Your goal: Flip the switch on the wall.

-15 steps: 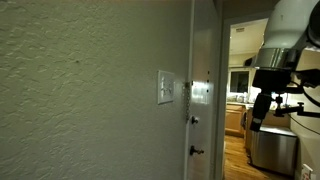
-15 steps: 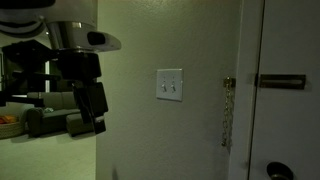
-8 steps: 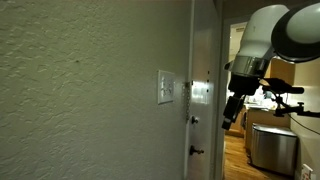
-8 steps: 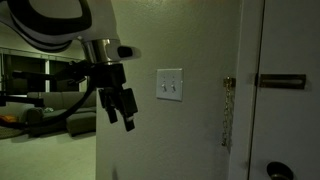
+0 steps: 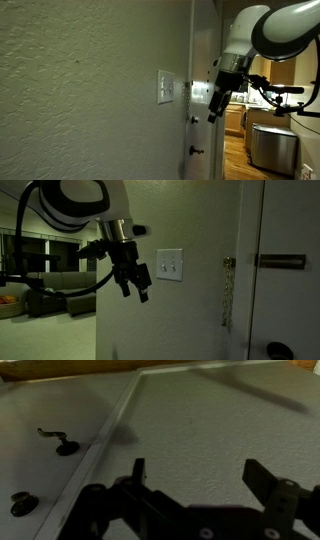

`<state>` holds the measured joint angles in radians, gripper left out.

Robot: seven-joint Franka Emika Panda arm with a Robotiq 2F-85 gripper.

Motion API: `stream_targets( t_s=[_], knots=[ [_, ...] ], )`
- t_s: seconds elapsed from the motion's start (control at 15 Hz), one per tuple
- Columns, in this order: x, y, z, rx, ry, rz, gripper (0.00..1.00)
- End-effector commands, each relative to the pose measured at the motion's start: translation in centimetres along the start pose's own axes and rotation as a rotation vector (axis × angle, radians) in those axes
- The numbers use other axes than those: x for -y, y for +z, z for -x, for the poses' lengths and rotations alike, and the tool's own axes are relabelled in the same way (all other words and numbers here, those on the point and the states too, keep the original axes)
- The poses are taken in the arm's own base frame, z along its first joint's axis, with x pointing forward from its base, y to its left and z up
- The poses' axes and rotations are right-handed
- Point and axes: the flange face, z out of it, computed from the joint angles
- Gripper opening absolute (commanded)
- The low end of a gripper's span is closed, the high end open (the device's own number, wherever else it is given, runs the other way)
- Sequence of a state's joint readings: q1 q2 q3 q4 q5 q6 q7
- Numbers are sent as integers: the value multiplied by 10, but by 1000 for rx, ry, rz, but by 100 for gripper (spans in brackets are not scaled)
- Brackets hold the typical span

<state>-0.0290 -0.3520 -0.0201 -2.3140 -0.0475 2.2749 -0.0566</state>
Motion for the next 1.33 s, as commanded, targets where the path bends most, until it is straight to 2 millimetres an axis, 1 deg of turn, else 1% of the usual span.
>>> stream_targets(
  t_s=[0.0,0.13,0.27,0.6,0.93,1.0,1.07,1.13,1.2,1.27],
  knots=[
    [0,0,0,0,0,0,100],
    [0,0,0,0,0,0,100],
    [5,1,-7,-13,-5,11,100],
    [17,-3,-33,-69,-14,26,100],
    [16,-7,-60,-122,-15,43,100],
    [14,-8,-66,-133,-14,45,94],
    [13,-10,-71,-142,-12,47,76],
    [12,-11,-77,-152,-10,48,69],
    [12,-14,-83,-163,-9,46,69],
    [11,-16,-88,-175,-7,44,63]
  ],
)
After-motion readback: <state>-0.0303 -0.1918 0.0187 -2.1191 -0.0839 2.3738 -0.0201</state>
